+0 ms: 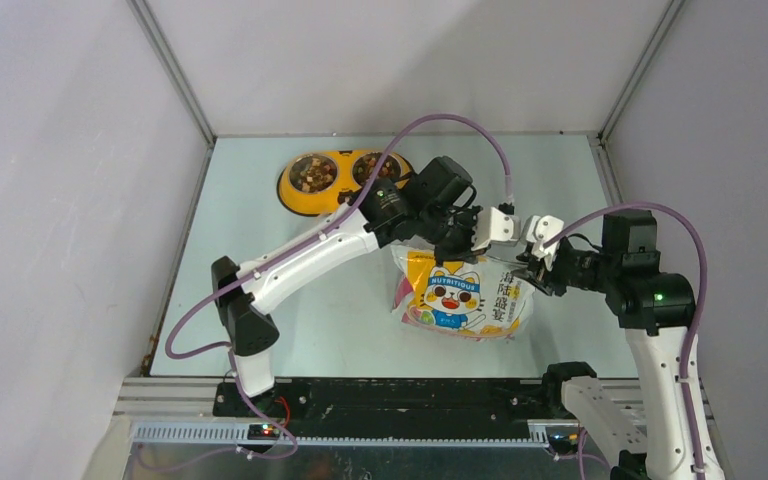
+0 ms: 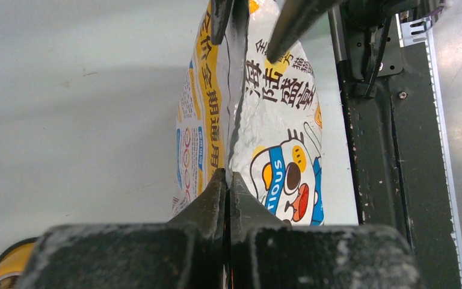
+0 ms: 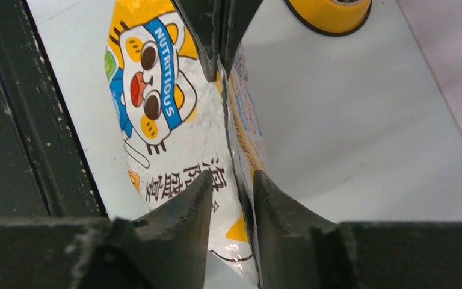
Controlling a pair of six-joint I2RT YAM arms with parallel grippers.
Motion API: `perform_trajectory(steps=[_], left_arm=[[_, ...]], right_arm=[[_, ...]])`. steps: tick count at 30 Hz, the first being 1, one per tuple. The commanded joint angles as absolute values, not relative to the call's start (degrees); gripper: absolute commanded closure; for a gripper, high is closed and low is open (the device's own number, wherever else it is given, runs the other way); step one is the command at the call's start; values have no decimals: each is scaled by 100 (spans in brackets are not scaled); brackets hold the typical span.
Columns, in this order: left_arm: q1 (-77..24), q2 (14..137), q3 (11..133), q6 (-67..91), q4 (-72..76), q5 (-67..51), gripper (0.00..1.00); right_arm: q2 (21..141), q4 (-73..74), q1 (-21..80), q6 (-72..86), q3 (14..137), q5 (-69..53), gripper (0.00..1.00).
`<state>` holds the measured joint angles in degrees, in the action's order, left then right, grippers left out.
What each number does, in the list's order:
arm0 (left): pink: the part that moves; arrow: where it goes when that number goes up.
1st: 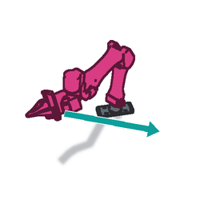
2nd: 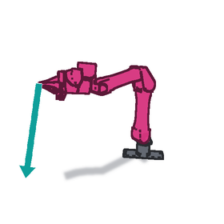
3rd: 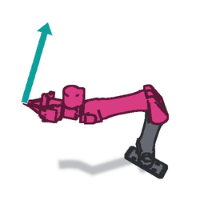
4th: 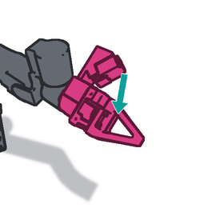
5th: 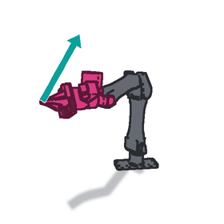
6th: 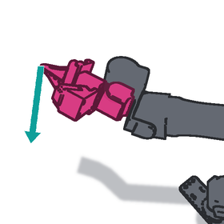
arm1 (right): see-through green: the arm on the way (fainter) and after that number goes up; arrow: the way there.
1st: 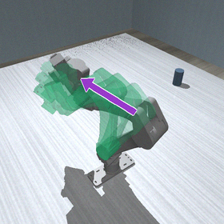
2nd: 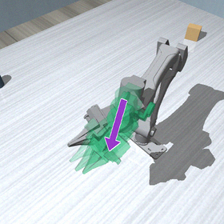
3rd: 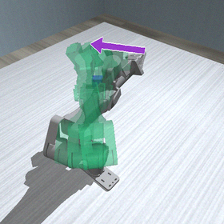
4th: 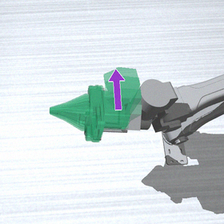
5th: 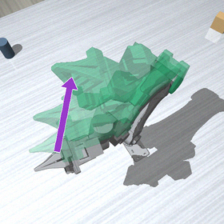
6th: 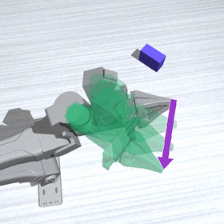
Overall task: Serve the pet food
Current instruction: Close the pet food bag at the center of the board.
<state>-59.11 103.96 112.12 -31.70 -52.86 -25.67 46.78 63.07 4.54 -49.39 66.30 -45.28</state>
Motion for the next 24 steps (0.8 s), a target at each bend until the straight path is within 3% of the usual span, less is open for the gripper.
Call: perform_trajectory(steps=[1,8,16,23,24], left_arm=[[-6117,10201,11357,-3289,-5196,-2693,100],[-6108,10188,11456,-3091,-5197,-2907,100],[-6108,10165,11469,-3012,-5178,-2918,100],[-6108,10169,11467,-3013,-5184,-2896,100],[-6108,10171,11469,-3005,-5181,-2893,100]], right_arm=[[4707,6042,522,-4772,6785,-4897,62],[4670,5667,843,-4653,6483,-4662,61],[4788,5603,1424,-4548,6446,-4030,100],[4730,5566,1304,-4297,6507,-4248,100],[4703,5509,1307,-4339,6475,-4185,84]])
